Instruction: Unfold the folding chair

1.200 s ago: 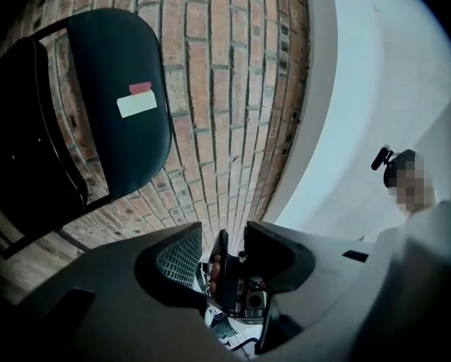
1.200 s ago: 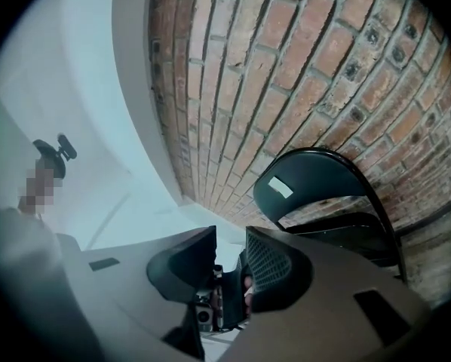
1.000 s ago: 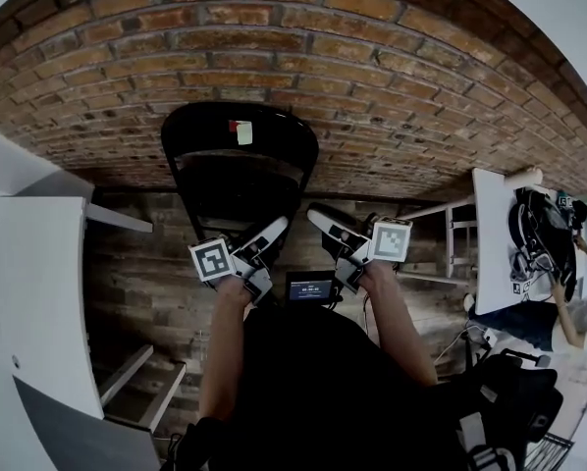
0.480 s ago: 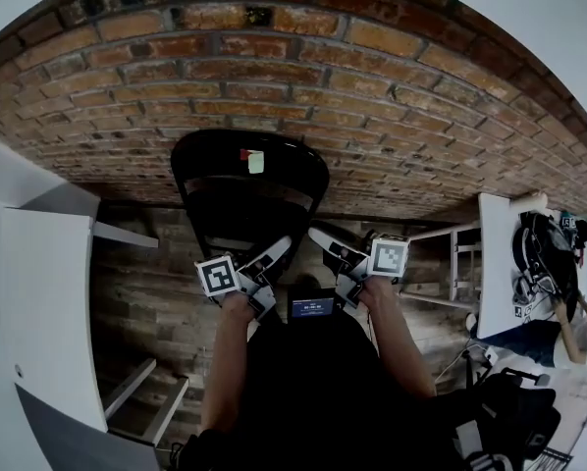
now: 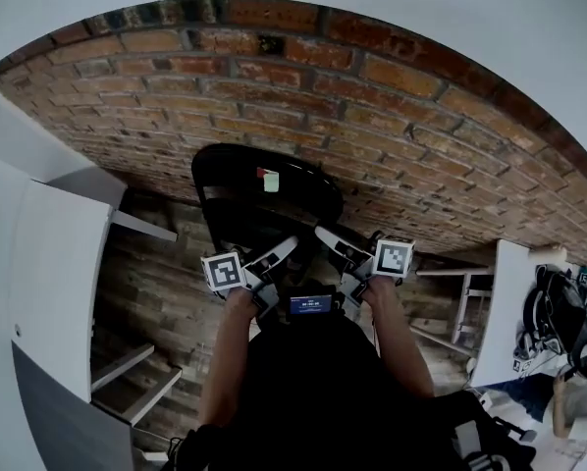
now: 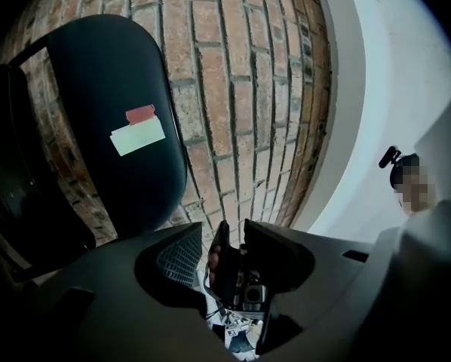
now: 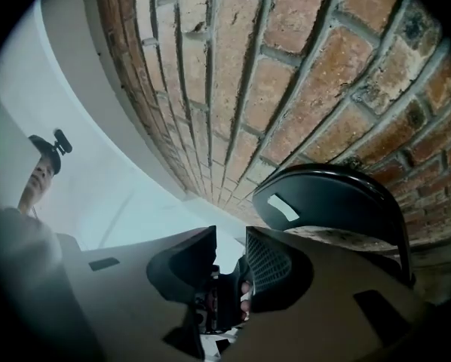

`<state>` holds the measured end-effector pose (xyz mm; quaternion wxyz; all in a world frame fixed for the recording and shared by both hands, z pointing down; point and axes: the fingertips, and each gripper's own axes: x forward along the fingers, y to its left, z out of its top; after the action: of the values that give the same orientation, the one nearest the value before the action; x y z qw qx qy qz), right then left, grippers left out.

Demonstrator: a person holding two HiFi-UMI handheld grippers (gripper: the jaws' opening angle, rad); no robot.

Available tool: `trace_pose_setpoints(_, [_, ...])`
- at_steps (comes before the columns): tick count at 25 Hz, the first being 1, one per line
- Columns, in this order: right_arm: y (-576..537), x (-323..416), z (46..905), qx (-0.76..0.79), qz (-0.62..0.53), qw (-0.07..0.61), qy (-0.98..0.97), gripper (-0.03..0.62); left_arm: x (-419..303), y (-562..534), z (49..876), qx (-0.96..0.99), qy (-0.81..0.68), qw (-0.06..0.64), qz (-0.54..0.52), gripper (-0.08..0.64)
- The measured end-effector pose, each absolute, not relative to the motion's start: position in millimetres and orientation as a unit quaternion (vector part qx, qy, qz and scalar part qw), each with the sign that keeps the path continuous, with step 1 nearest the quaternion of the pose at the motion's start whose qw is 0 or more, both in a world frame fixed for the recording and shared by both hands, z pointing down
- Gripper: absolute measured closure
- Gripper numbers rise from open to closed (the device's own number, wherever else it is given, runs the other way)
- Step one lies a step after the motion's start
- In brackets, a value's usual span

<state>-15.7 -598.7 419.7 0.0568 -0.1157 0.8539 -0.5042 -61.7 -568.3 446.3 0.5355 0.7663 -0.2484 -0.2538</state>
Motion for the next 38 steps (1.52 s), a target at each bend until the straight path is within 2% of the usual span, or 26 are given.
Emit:
trace_pose_setpoints(20, [-634.9, -8.2, 451.3, -0.086, -0.518, 0.002, 0.851, 0.477, -68.7, -589.5, 506.5, 0.698, -0.328, 0.568, -0.288, 0.368])
trace_pose_setpoints(27, [-646.8, 3.1, 475.0, -0.115, -0.511, -0.04, 0.851, 0.442, -76.1, -603.3, 554.5, 0.676, -0.369, 0.57, -0.286, 0.308])
trace_pose_setpoints(38, [-678.8, 31.4, 497.1, -0.192, -0.461, -0.115, 0.858, 0.428, -110.9, -618.5, 668.4, 0.573, -0.474, 0.616, -0.26, 0.256])
